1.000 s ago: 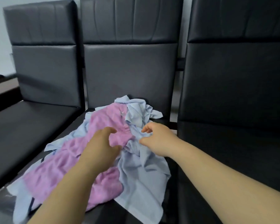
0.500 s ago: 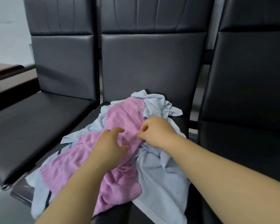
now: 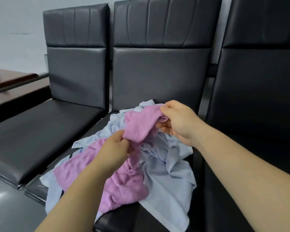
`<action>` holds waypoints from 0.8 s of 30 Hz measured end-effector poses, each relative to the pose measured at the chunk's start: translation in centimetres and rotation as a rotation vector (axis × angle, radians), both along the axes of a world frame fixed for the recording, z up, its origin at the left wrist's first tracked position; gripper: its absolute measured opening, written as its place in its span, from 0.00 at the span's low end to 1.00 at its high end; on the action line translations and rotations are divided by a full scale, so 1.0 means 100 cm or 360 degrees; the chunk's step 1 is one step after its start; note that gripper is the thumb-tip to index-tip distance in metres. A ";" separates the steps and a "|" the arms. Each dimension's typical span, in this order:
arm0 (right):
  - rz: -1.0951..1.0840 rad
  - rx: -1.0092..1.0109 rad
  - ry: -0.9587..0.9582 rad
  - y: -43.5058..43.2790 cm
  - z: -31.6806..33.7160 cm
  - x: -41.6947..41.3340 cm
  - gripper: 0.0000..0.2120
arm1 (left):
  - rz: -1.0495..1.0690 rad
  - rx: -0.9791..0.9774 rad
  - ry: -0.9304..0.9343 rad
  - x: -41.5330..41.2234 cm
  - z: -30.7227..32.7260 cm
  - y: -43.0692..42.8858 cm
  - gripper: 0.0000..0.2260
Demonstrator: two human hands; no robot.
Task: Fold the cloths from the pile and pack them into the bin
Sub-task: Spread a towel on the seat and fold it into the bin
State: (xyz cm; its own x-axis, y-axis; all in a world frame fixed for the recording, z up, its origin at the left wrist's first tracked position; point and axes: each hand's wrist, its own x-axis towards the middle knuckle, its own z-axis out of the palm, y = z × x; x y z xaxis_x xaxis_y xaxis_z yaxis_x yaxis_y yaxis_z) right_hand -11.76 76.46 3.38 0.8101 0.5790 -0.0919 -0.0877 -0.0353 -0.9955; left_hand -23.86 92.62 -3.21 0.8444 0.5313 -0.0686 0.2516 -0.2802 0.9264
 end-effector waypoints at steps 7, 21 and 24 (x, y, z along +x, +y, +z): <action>0.0610 -0.0254 0.0009 -0.031 -0.012 -0.022 0.38 | -0.0199 -0.0404 -0.0437 -0.013 0.029 -0.029 0.15; 0.0471 0.0146 0.0428 -0.051 0.017 -0.042 0.06 | -0.0717 -0.0009 0.0090 -0.029 0.012 -0.019 0.25; 0.0097 0.0513 0.0707 -0.051 0.019 -0.037 0.08 | -0.0590 0.0463 0.0552 -0.032 0.002 -0.011 0.10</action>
State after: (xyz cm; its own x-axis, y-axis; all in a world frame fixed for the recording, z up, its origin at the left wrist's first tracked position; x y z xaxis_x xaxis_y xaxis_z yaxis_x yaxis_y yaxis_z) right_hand -15.48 71.33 5.29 0.6979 0.6790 -0.2276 -0.5092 0.2470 -0.8244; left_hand -27.07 91.50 -3.02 0.9318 0.2432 -0.2696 0.3630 -0.6380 0.6790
